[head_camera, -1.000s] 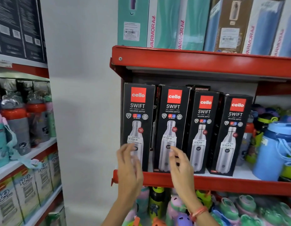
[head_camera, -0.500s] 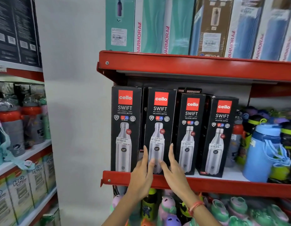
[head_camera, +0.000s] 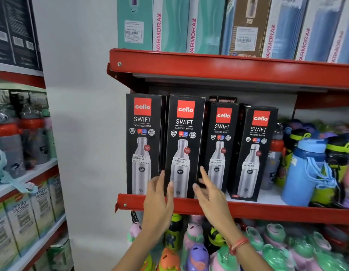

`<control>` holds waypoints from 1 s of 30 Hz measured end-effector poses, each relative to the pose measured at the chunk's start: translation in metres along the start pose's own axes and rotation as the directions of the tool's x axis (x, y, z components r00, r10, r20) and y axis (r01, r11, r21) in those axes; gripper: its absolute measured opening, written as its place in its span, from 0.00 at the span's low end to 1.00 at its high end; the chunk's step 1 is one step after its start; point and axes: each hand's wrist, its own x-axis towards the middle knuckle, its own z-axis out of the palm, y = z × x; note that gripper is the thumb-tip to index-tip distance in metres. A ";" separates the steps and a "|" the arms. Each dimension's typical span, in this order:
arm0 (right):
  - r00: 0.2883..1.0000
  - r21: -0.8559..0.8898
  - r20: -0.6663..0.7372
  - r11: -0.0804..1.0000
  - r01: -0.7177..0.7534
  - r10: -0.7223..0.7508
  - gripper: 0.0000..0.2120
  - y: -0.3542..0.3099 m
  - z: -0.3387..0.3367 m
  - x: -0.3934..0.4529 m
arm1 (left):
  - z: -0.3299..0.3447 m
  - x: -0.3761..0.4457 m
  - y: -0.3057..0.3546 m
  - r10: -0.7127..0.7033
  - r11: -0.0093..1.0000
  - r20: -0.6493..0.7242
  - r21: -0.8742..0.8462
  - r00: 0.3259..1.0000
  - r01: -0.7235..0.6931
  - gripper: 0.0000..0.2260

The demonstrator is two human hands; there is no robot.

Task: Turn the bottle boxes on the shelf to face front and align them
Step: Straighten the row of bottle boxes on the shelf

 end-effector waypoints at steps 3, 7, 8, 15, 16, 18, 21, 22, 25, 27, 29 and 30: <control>0.972 -0.027 -0.226 0.997 -0.068 0.060 0.22 0.014 -0.022 0.006 | 0.014 0.001 0.017 0.118 0.979 -0.144 -0.151 0.982 -0.140 0.15; 0.962 -0.072 -0.144 0.967 -0.245 0.233 0.26 0.034 -0.047 0.017 | 0.045 0.000 0.048 0.100 0.945 0.241 -0.328 0.965 -0.016 0.21; 0.964 -0.062 -0.090 0.965 -0.256 0.251 0.28 0.035 -0.050 0.018 | 0.055 0.002 0.055 0.074 0.948 0.365 -0.316 0.928 0.049 0.26; 0.975 -0.117 0.100 0.976 -0.185 0.197 0.36 0.037 -0.054 0.023 | 0.073 0.025 0.069 -0.106 0.933 0.598 -0.216 0.795 0.287 0.28; 0.978 -0.122 0.093 0.977 -0.175 0.187 0.36 0.039 -0.055 0.021 | 0.072 0.024 0.067 -0.116 0.930 0.591 -0.217 0.798 0.296 0.28; 0.987 -0.133 0.073 0.982 -0.135 0.146 0.36 0.039 -0.057 0.013 | 0.069 0.019 0.062 -0.116 0.929 0.576 -0.225 0.809 0.293 0.28; 0.994 -0.174 0.039 0.980 -0.095 0.104 0.36 0.039 -0.061 0.000 | 0.060 0.012 0.059 -0.100 0.917 0.579 -0.263 0.809 0.302 0.29; 0.995 -0.177 0.029 0.981 -0.084 0.091 0.36 0.041 -0.062 -0.003 | 0.058 0.009 0.059 -0.094 0.912 0.580 -0.277 0.809 0.304 0.29; 0.999 -0.173 0.010 0.984 -0.034 0.036 0.36 0.044 -0.062 -0.011 | 0.050 0.003 0.060 -0.094 0.918 0.577 -0.265 0.811 0.295 0.27; 1.000 -0.175 -0.004 0.985 -0.013 0.012 0.36 0.050 -0.062 -0.013 | 0.048 0.003 0.061 -0.086 0.940 0.572 -0.224 0.816 0.256 0.26; 1.000 -0.169 -0.014 0.986 -0.004 0.002 0.36 0.056 -0.062 -0.012 | 0.047 0.002 0.065 -0.089 0.955 0.559 -0.186 0.824 0.229 0.26; 1.000 -0.153 -0.016 0.988 -0.007 0.005 0.35 0.058 -0.062 -0.012 | 0.048 0.000 0.067 -0.087 0.960 0.540 -0.180 0.837 0.215 0.26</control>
